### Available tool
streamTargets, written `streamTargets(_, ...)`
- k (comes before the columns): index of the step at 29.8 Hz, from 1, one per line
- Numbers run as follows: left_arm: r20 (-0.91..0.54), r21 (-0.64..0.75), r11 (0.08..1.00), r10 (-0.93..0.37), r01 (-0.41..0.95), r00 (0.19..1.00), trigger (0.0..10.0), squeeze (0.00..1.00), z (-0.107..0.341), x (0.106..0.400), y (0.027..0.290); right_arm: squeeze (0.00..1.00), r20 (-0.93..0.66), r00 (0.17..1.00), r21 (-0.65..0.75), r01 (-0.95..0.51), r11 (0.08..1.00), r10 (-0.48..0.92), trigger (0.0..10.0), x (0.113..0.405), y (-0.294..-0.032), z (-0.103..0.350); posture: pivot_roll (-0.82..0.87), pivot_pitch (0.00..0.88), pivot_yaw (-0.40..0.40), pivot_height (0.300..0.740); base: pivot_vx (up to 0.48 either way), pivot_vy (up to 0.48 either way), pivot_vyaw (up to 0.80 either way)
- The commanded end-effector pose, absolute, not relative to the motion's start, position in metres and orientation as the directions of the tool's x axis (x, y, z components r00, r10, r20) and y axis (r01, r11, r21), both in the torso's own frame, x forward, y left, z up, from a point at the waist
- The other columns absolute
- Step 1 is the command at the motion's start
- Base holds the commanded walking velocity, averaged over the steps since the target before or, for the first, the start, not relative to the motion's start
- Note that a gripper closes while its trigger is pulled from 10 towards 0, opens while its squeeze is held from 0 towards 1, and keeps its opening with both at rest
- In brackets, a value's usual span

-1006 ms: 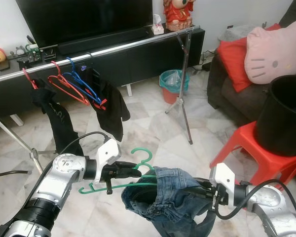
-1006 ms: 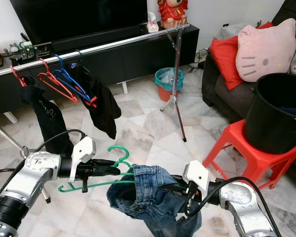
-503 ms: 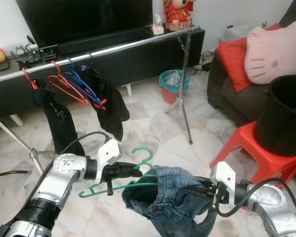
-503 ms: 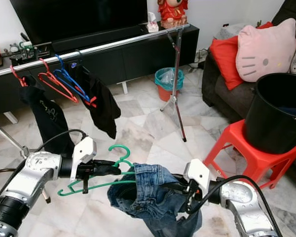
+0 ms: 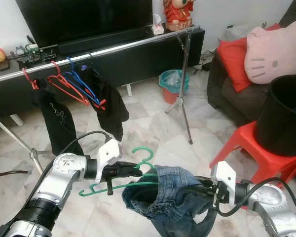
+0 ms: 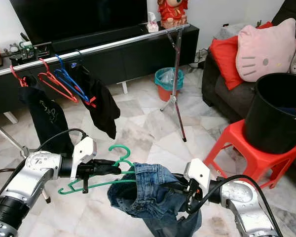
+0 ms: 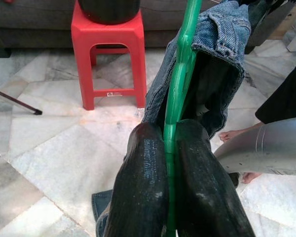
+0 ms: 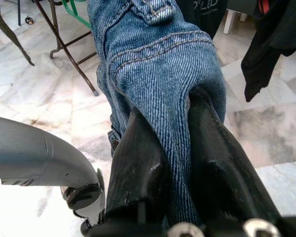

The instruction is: Hang hanger

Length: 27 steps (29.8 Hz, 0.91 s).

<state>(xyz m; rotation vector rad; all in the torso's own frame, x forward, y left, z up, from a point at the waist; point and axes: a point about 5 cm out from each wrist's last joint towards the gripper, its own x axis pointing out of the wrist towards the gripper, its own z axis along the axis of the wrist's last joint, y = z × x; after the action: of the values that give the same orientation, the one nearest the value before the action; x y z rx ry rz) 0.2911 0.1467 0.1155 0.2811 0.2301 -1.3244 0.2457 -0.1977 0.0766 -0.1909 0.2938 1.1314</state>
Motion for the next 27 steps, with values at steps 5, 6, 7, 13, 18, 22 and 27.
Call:
streamTargets(5, -0.291, 0.097, 0.283, -0.909, 0.954, 0.299, 0.0, 0.0, 0.1215, 0.2976, 0.1519, 1.0, -0.273, 0.363, -0.029, -0.929, 0.37, 0.891, 10.0, 0.2501, -0.1855, 0.0867, 0.07, 0.018, 0.098, 0.74, 0.0, 0.0, 0.0)
streamTargets(6, -0.29, 0.097, 0.283, -0.909, 0.954, 0.299, 0.0, 0.0, 0.1215, 0.2976, 0.1517, 1.0, -0.274, 0.365, -0.033, -0.928, 0.371, 0.89, 10.0, 0.2503, -0.1857, 0.0868, 0.07, 0.018, 0.098, 0.74, 0.0, 0.0, 0.0)
streamTargets(7, -0.29, 0.097, 0.283, -0.909, 0.954, 0.299, 0.0, 0.0, 0.1215, 0.2976, 0.1517, 1.0, -0.277, 0.366, -0.038, -0.928, 0.37, 0.889, 10.0, 0.2505, -0.1858, 0.0868, 0.07, 0.018, 0.097, 0.74, 0.0, 0.0, 0.0)
streamTargets(13, -0.29, 0.098, 0.282, -0.909, 0.954, 0.299, 0.0, 0.0, 0.1215, 0.2976, 0.1518, 0.0, -0.284, 0.357, -0.042, -0.932, 0.361, 0.89, 10.0, 0.2496, -0.1857, 0.0862, 0.07, 0.02, 0.098, 0.74, 0.0, 0.0, 0.0)
streamTargets(18, -0.292, 0.108, 0.285, -0.907, 0.952, 0.304, 0.0, 0.0, 0.1219, 0.298, 0.1524, 0.0, -0.283, 0.357, -0.04, -0.932, 0.361, 0.89, 8.4, 0.2497, -0.1861, 0.0865, 0.07, 0.021, 0.098, 0.74, 0.0, 0.0, 0.0)
streamTargets(22, -0.288, 0.117, 0.291, -0.905, 0.95, 0.313, 0.0, 0.0, 0.123, 0.2993, 0.1525, 0.0, -0.289, 0.356, -0.039, -0.932, 0.361, 0.888, 0.0, 0.2495, -0.1878, 0.0862, 0.07, 0.02, 0.098, 0.74, 0.0, 0.0, 0.0)
streamTargets(27, -0.287, 0.119, 0.292, -0.905, 0.949, 0.315, 0.0, 0.0, 0.1233, 0.2997, 0.1526, 0.0, -0.296, 0.371, -0.053, -0.926, 0.373, 0.88, 3.0, 0.25, -0.1893, 0.0867, 0.07, 0.019, 0.098, 0.74, 0.0, 0.0, 0.0)
